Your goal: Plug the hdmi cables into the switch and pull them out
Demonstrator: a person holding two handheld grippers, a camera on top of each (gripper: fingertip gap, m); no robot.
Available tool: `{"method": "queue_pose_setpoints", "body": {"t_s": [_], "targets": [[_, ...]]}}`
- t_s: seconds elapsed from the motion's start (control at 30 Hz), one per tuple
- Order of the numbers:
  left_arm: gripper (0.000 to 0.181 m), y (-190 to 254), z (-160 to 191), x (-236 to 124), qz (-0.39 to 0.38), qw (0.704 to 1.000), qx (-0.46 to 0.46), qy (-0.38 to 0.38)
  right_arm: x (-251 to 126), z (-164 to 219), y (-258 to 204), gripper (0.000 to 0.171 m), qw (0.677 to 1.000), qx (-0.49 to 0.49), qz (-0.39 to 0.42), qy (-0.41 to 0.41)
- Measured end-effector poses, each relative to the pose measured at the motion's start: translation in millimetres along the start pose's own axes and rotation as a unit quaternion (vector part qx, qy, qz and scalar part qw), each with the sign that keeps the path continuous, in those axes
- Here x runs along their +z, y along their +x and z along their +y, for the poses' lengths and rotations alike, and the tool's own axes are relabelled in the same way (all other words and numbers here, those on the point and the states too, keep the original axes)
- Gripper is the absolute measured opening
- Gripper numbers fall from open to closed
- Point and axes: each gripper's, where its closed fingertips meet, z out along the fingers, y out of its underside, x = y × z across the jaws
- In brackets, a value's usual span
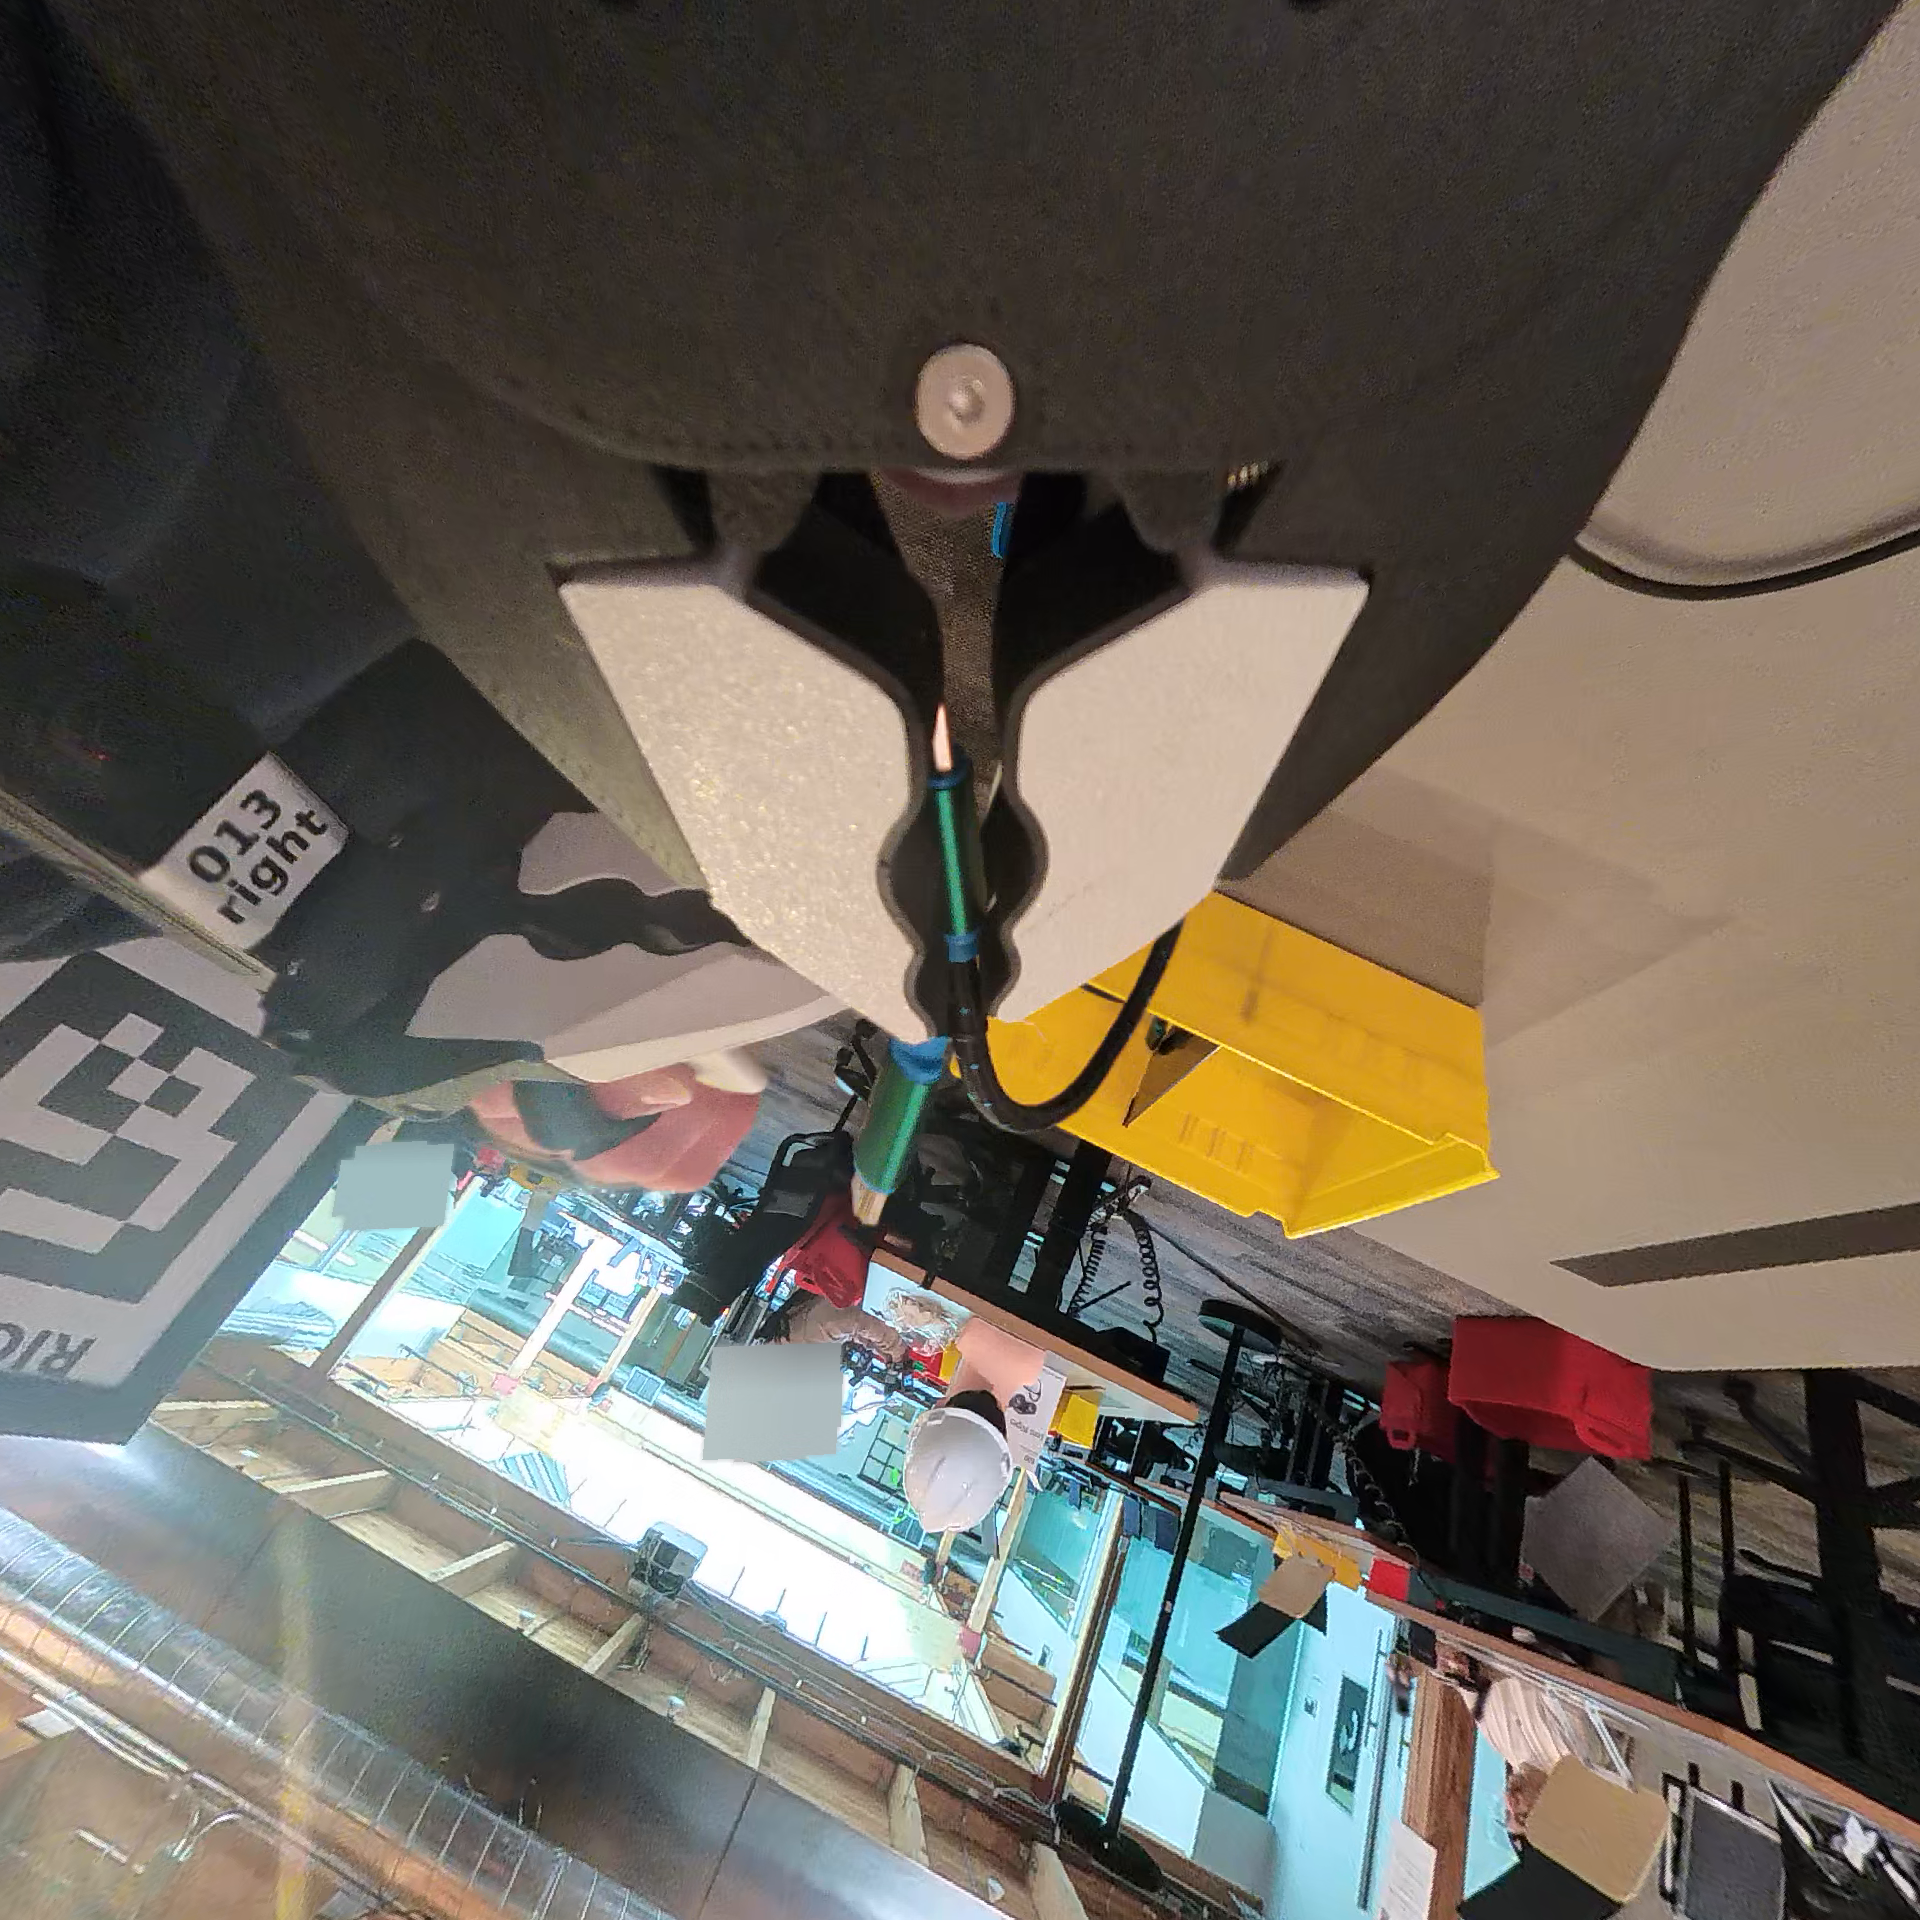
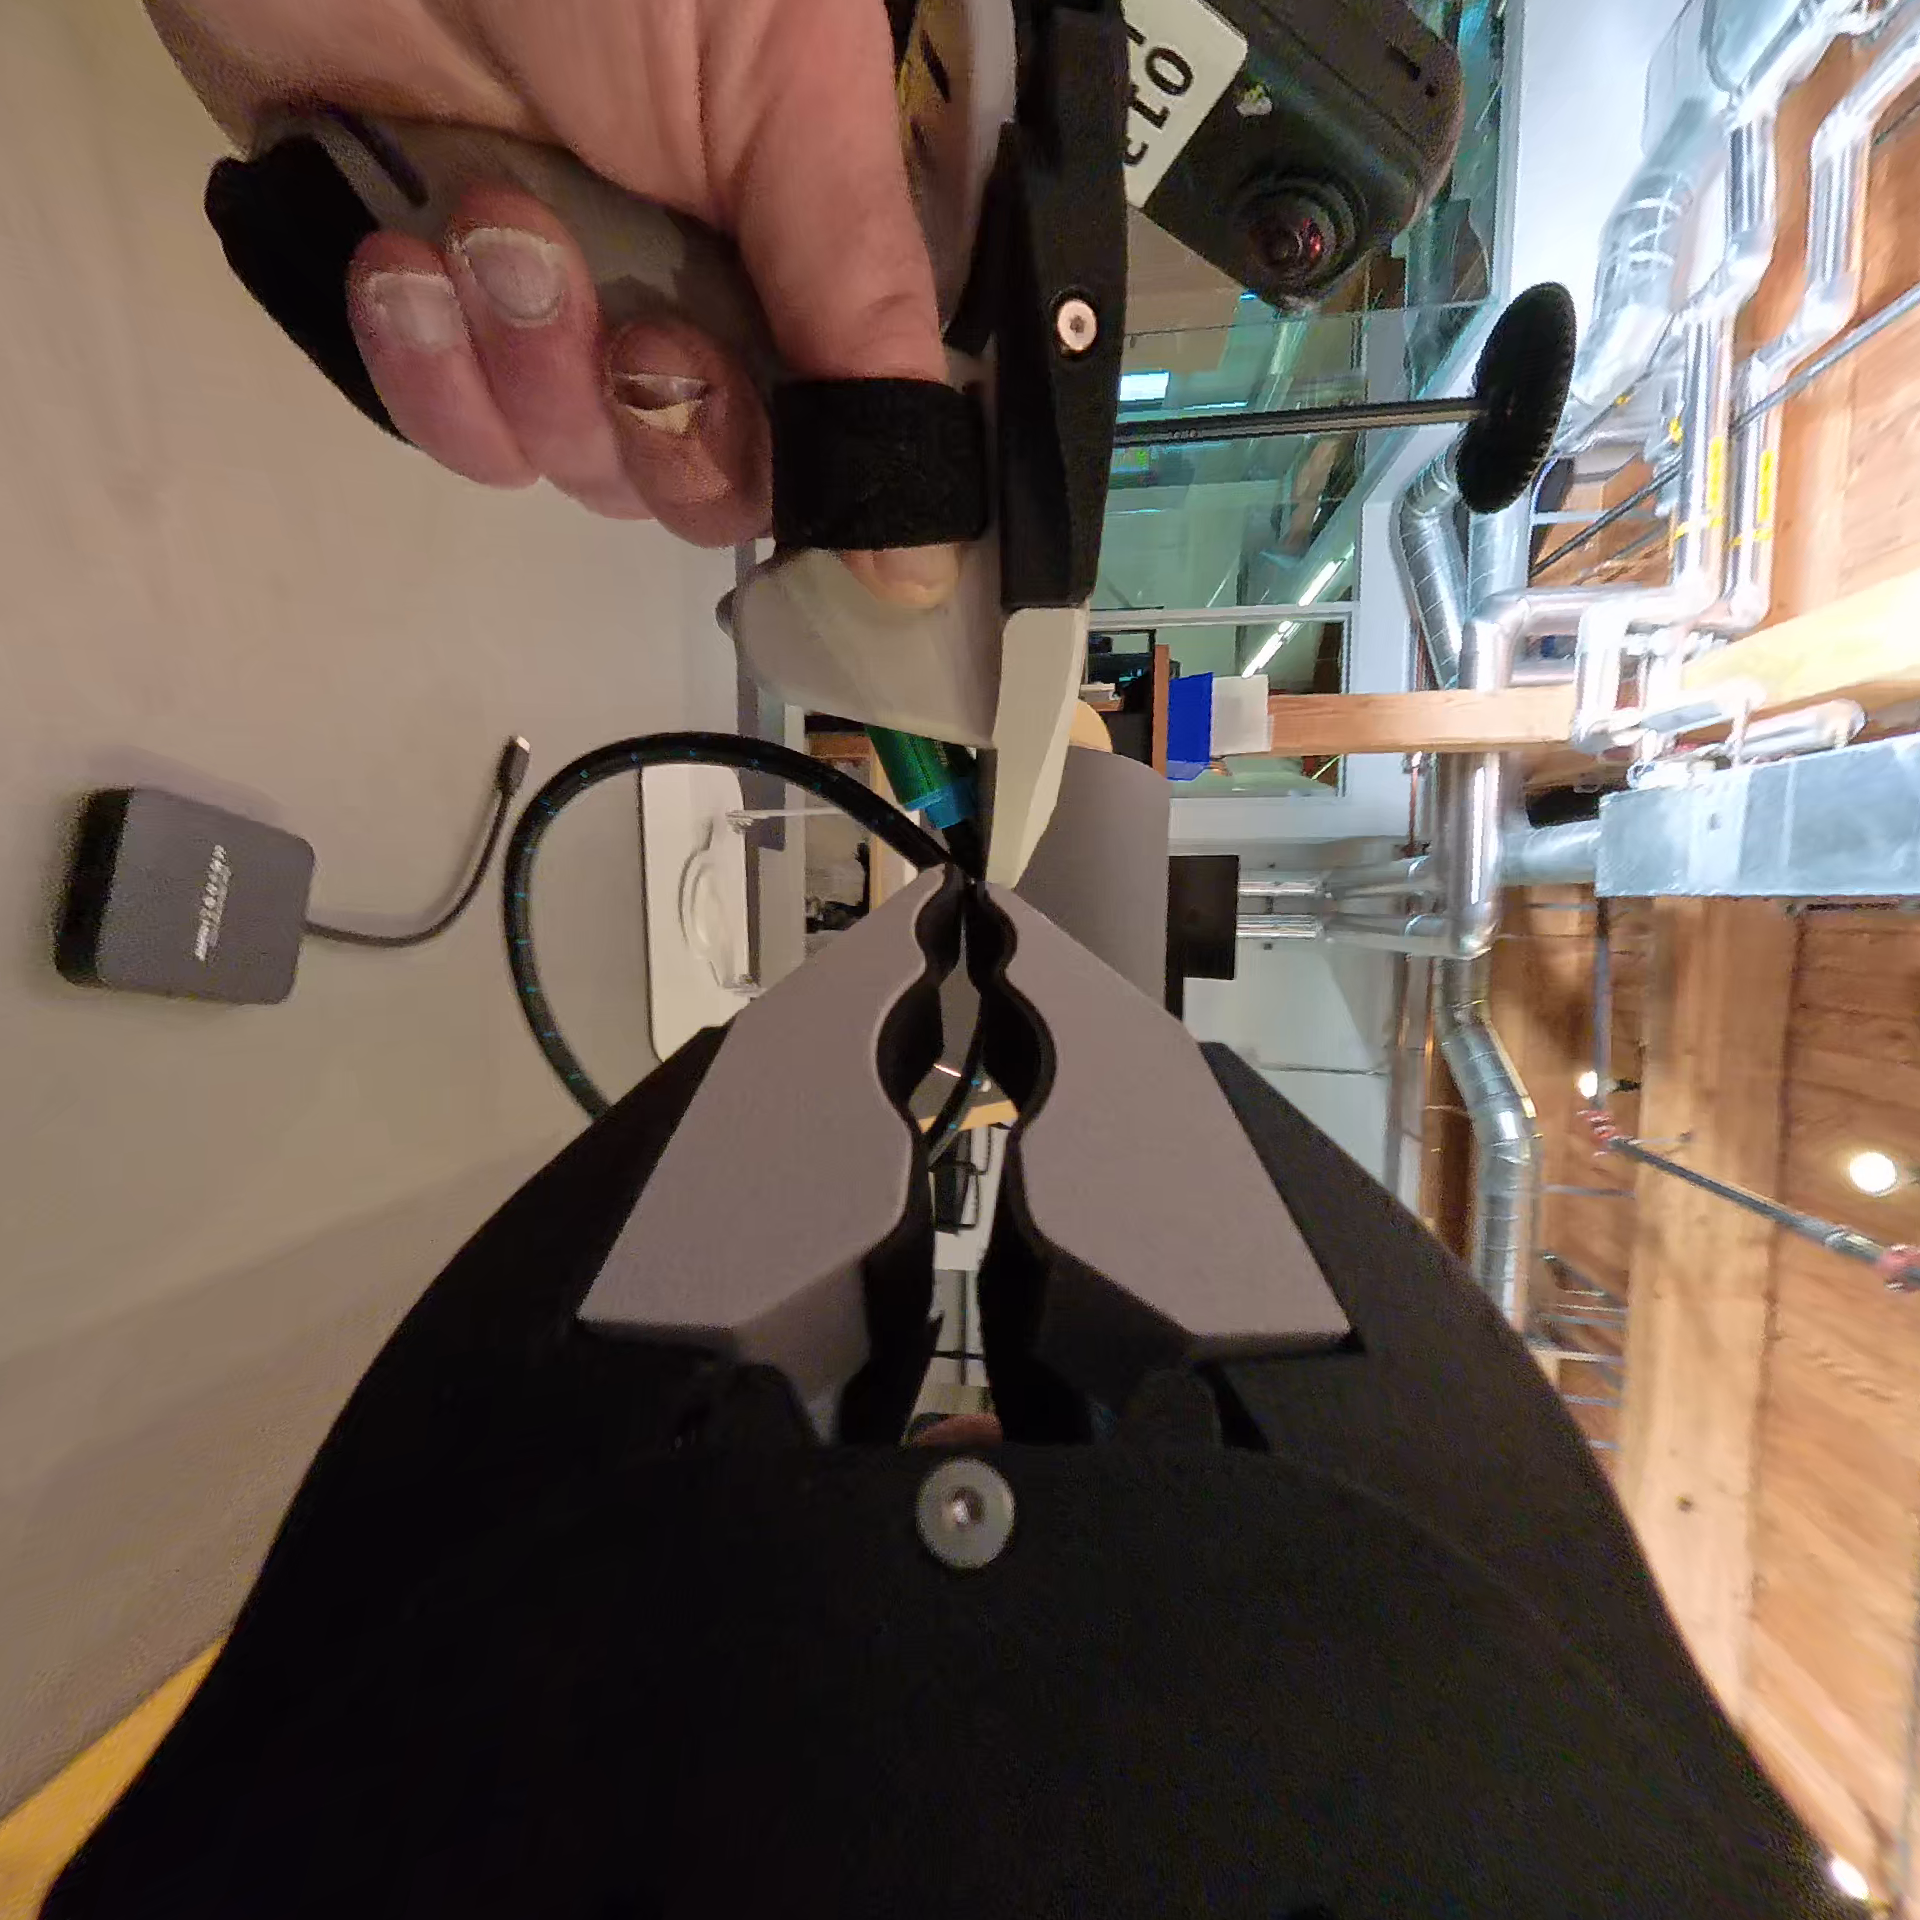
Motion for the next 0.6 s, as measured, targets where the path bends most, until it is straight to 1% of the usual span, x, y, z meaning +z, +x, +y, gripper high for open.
{"method": "queue_pose_setpoints", "body": {"t_s": [0.13, 0.3, 0.4, 0.47, 0.5, 0.53, 0.57, 0.6], "targets": [[0.004, -3, 2, 1, -0.014, 1.0, 0.006, -0.007, 3, 2, -6, 0.0, 0.998, -0.062, -0.008, -0.012], [0.004, -4, 5, 2, -0.019, 1.0, 0.001, -0.011, 1, 5, -9, 0.0, 0.993, -0.114, -0.017, 0.0], [0.004, -4, 8, 4, -0.014, 1.0, -0.002, -0.016, -2, 8, -10, 0.0, 0.994, -0.105, -0.022, 0.009], [0.004, -3, 5, 4, -0.008, 1.0, 0.001, -0.011, -5, 10, -5, 0.0, 0.997, -0.08, -0.011, 0.011], [0.004, -2, 4, 4, -0.01, 1.0, -0.002, -0.007, -7, 8, -5, 0.0, 0.997, -0.074, -0.005, 0.021], [0.004, -9, 1, 2, -0.031, 0.999, -0.005, 0.004, -13, -1, -6, 0.0, 0.997, -0.06, -0.007, 0.053], [0.004, -20, -5, -4, -0.044, 0.999, -0.009, 0.017, -22, -11, -4, 0.0, 0.996, -0.025, -0.006, 0.082], [0.004, -29, -11, -11, -0.047, 0.998, -0.021, 0.029, -25, -13, -2, 0.0, 0.997, -0.009, 0.0, 0.083]]}}
